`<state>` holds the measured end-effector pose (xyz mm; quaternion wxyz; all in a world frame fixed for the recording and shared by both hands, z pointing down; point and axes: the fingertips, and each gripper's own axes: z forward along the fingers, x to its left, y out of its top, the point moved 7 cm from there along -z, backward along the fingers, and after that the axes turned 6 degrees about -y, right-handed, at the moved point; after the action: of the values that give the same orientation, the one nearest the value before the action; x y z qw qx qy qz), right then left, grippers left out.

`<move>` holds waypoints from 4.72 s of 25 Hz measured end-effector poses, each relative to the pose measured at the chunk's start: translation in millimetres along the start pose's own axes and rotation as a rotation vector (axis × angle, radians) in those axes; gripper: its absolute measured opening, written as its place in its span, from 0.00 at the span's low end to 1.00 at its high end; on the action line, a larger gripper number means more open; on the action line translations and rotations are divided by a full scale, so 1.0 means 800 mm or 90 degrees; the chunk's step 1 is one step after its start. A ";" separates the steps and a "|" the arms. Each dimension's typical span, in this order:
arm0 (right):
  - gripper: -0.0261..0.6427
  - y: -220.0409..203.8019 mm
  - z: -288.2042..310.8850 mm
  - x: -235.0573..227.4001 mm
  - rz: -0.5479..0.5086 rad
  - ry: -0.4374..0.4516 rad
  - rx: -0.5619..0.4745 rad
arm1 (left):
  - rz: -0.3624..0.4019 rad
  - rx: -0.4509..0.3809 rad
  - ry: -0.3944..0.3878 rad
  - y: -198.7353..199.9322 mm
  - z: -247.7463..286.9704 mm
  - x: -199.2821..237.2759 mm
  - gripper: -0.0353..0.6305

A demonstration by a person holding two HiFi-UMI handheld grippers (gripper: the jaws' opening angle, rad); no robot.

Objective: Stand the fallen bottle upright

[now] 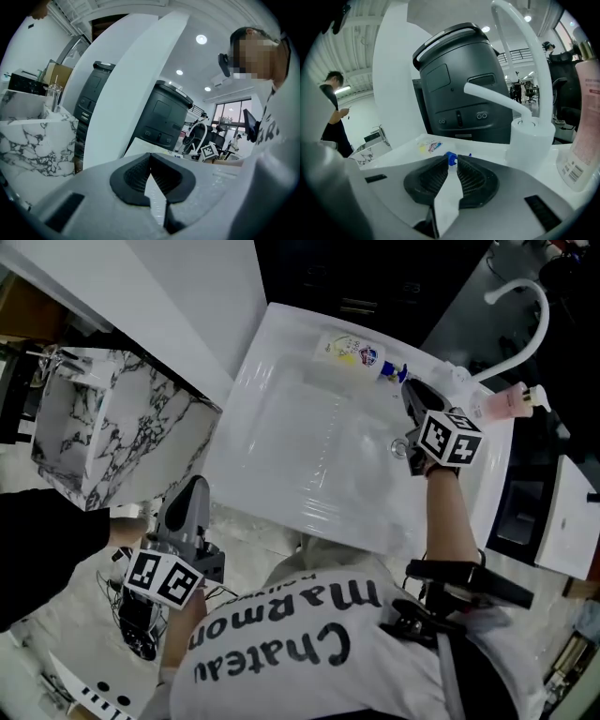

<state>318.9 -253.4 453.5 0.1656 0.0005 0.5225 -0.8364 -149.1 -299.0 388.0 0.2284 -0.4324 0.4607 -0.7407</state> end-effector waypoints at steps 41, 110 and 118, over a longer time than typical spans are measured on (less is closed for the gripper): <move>0.24 -0.003 0.055 -0.011 -0.061 0.075 0.025 | -0.008 0.029 0.034 -0.014 -0.002 -0.008 0.07; 0.11 0.189 0.080 0.138 -0.535 -0.194 -0.105 | -0.040 -0.120 0.174 -0.015 -0.158 -0.013 0.07; 0.11 0.193 0.082 0.184 -0.676 -0.191 -0.156 | -0.051 -0.137 0.191 -0.018 -0.170 -0.011 0.07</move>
<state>234.1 -413.4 323.0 -0.2062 -0.4006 0.5150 -0.7292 -259.6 -219.4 369.1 0.0801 -0.3572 0.5485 -0.7518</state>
